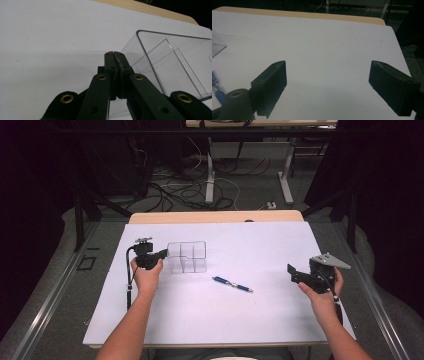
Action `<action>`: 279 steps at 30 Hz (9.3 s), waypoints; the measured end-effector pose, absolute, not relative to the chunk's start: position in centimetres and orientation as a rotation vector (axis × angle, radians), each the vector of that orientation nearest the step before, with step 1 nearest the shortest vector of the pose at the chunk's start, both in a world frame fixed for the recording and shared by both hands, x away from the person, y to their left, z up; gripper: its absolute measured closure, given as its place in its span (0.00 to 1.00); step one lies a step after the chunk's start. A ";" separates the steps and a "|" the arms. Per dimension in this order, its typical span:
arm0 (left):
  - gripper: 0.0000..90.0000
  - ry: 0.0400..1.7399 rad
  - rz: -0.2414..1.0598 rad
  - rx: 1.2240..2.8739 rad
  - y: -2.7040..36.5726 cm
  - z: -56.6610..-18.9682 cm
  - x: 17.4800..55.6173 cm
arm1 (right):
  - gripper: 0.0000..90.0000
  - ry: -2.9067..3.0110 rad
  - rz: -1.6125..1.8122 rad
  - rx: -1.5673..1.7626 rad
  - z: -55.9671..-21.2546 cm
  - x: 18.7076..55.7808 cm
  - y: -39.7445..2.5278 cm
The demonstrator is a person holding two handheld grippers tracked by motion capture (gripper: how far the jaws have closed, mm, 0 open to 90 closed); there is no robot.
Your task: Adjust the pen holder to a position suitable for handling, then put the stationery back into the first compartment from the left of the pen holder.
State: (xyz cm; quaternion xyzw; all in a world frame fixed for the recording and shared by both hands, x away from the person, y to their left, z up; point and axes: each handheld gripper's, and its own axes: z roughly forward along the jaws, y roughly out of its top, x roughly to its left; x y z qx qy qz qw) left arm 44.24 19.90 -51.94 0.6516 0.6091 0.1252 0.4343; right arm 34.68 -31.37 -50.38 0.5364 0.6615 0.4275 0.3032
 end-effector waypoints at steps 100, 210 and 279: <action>0.05 1.031 0.478 1.772 17.1 -48.2 36.4 | 0.16 1.815 1.117 1.332 -50.1 34.4 -30.0; 0.11 1.135 0.522 1.765 19.9 -49.8 34.5 | 0.88 2.887 0.649 0.715 -53.5 41.7 -13.0; 0.17 1.141 0.486 1.750 20.2 -49.2 34.5 | 0.89 2.312 0.194 -0.319 -47.1 31.3 -11.3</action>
